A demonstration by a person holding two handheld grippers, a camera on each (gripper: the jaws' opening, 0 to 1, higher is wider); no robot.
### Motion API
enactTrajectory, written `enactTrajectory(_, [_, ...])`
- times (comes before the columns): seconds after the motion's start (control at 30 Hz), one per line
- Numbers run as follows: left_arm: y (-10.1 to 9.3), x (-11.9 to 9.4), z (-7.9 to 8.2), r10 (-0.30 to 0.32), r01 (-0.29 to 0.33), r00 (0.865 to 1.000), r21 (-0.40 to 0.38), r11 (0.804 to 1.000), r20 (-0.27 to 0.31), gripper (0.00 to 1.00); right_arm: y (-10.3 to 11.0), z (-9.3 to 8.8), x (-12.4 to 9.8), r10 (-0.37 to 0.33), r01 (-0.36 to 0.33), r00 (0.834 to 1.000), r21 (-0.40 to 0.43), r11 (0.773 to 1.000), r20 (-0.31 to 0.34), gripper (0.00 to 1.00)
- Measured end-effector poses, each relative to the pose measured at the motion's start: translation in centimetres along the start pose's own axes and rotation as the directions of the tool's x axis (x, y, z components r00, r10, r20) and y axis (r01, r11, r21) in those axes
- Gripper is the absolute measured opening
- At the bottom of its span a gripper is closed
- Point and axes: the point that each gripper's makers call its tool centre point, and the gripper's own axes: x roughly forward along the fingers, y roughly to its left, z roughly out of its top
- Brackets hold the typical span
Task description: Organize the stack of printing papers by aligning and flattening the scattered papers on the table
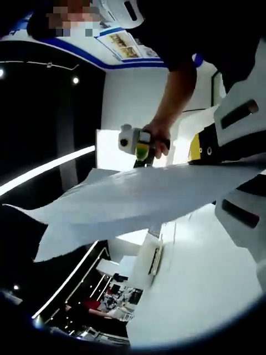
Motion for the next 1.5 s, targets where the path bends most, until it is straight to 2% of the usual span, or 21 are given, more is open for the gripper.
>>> enactTrajectory(0.2, [0.3,0.2,-0.6,0.032,-0.031,0.999,0.041,0.999,-0.035,0.05,-1.1,0.0,-2.1,-0.098,0.098,0.995,0.008,0.995,0.014,0.22])
enactTrajectory(0.33, [0.2,0.3,-1.0,0.046,-0.042,0.997,0.068,0.997,-0.058,0.05,-1.1,-0.1,-3.3,-0.149,0.148,0.989,0.010,0.989,0.022,0.24])
enactTrajectory(0.5, [0.4,0.2,-1.0,0.062,-0.057,0.996,0.079,0.995,-0.064,0.05,-1.6,-0.9,-4.8,-0.240,0.239,0.971,0.028,0.971,0.004,0.26])
enactTrajectory(0.67, [0.5,0.2,-1.1,0.065,-0.060,0.995,0.075,0.995,-0.069,0.05,-2.0,-2.2,-7.1,-0.338,0.339,0.941,0.070,0.938,-0.025,0.28])
enactTrajectory(0.77, [0.6,0.2,-1.2,0.066,-0.060,0.995,0.075,0.995,-0.073,0.05,-2.1,-2.6,-8.2,-0.364,0.365,0.931,0.092,0.927,-0.028,0.28])
enactTrajectory(1.0, [0.5,0.3,-1.3,0.064,-0.059,0.995,0.073,0.996,-0.077,0.05,-2.1,-4.0,-12.4,-0.453,0.453,0.891,0.123,0.883,-0.030,0.28])
enactTrajectory(1.17, [0.4,0.4,-1.4,0.065,-0.060,0.995,0.070,0.996,-0.076,0.05,-2.2,-4.8,-15.5,-0.521,0.517,0.853,0.158,0.841,-0.015,0.27])
enactTrajectory(1.27, [0.4,0.4,-1.4,0.066,-0.061,0.995,0.069,0.996,-0.077,0.05,-3.1,-5.5,-17.6,-0.559,0.552,0.829,0.177,0.815,-0.016,0.27])
enactTrajectory(1.3, [0.5,0.4,-1.4,0.067,-0.061,0.995,0.068,0.996,-0.077,0.05,-2.5,-5.8,-18.0,-0.574,0.568,0.818,0.183,0.802,-0.021,0.27])
enactTrajectory(1.37, [0.5,0.4,-1.4,0.067,-0.061,0.995,0.068,0.996,-0.077,0.05,-3.2,-6.6,-19.1,-0.599,0.592,0.801,0.190,0.783,-0.029,0.27])
enactTrajectory(1.5, [0.5,0.4,-1.5,0.067,-0.061,0.995,0.068,0.996,-0.079,0.05,-2.7,-7.7,-21.3,-0.632,0.624,0.775,0.208,0.753,-0.036,0.26])
